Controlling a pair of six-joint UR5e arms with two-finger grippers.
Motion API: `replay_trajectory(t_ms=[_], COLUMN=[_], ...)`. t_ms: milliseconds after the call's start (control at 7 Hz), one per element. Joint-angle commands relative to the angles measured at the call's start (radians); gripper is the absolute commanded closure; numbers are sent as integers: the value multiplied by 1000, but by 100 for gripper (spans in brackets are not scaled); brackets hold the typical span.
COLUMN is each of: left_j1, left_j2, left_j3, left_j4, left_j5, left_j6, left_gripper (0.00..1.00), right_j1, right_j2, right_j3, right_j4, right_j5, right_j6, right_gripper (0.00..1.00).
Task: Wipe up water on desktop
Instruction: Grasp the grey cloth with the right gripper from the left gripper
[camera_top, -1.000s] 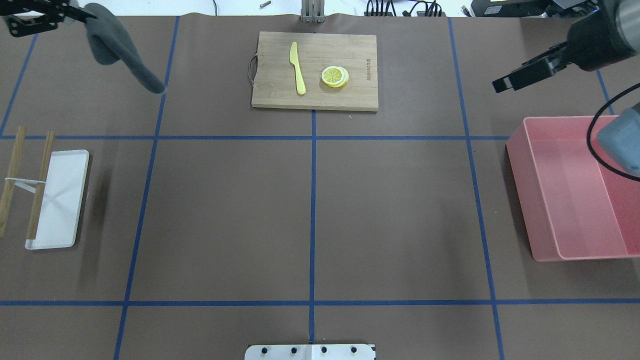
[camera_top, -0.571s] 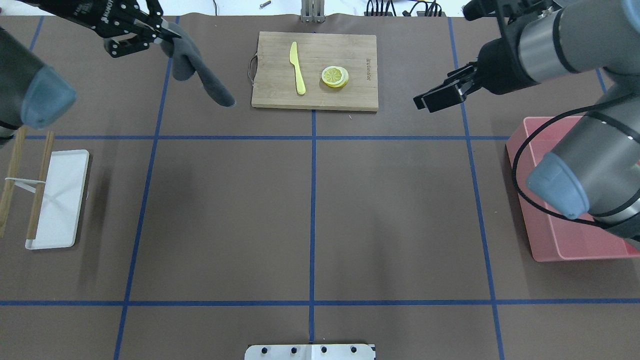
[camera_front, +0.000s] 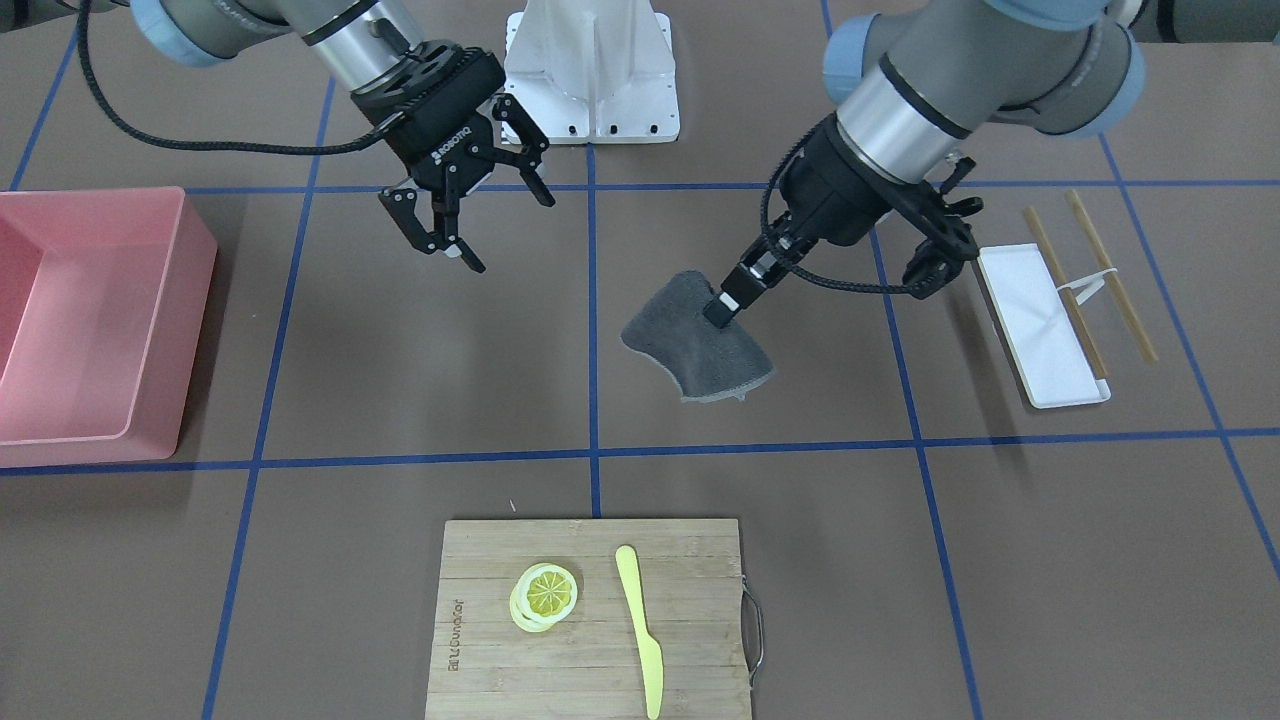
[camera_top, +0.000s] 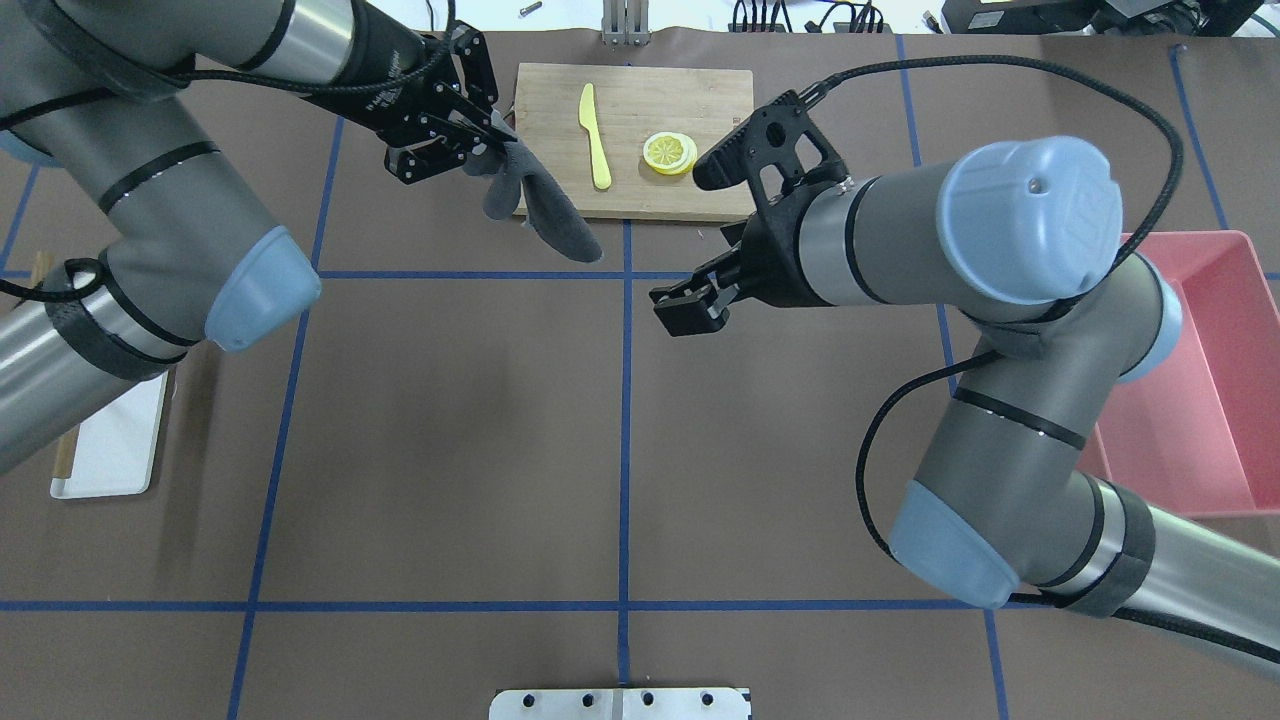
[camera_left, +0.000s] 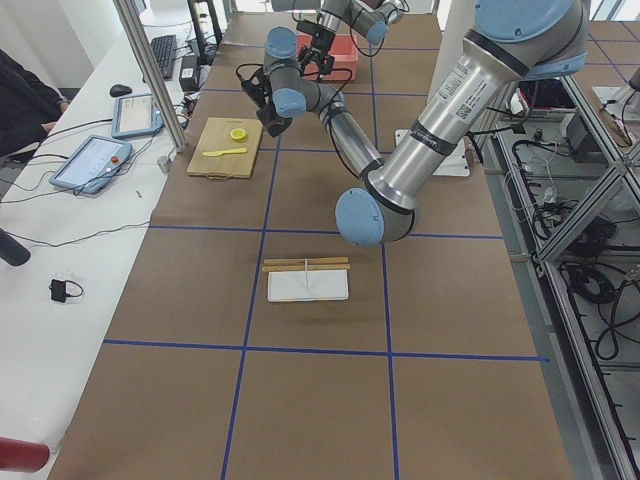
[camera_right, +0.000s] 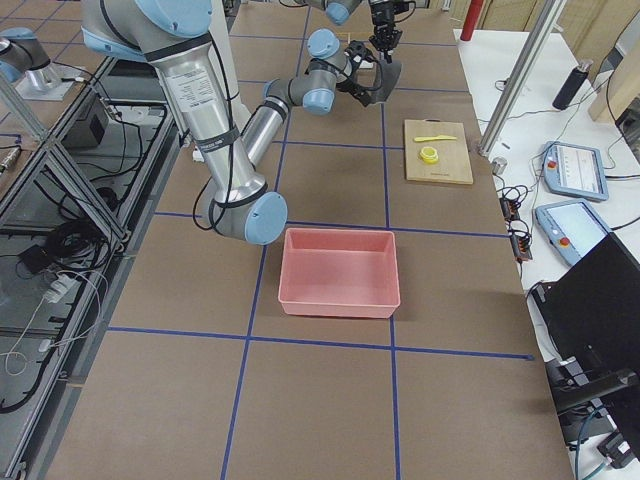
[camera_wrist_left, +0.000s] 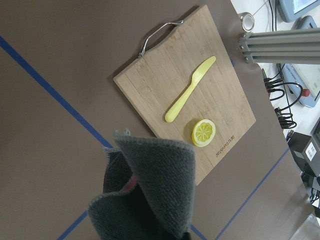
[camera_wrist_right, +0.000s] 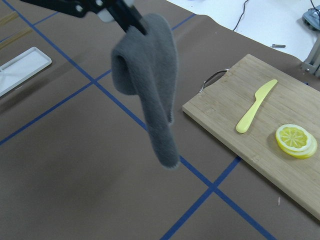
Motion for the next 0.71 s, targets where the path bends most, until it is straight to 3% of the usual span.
replay_trajectory(t_ms=[0,286,571], left_j1=[83,92,106], left_j2=[-44,-45,-44], left_j3=[-3,-11,-38], left_j4=[32,32,37], left_j5=[90,94,94], left_j6=[-45,-54,-60], left_gripper=[100,100,100], right_j1=[-60,-66,-66], right_j2=[29,29,29], right_j3=[-9,-18,-23], right_j4=[0,0,4], right_j5=[-62,-64,-64], right_j6=[0,-5,-5], right_gripper=[0,5,23])
